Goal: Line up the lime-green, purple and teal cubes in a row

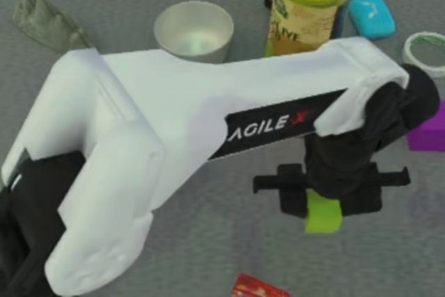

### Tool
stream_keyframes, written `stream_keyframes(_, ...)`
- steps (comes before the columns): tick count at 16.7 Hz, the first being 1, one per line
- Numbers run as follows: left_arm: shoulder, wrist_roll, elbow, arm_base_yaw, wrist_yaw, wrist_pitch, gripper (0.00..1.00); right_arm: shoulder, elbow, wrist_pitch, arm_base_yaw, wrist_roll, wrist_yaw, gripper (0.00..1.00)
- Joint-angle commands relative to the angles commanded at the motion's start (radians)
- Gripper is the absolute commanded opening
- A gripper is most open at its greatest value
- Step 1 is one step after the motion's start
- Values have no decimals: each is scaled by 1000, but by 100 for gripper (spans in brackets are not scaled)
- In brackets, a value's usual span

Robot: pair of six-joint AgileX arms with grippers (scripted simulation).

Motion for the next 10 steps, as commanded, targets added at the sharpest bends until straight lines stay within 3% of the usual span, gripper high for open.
stream_keyframes(7, 19, 1, -83, -3, 0, 93, 0, 0, 0, 0, 0, 0, 0, 100)
stream_keyframes(10, 19, 1, -83, -3, 0, 93, 23, 0, 0, 0, 0, 0, 0, 100)
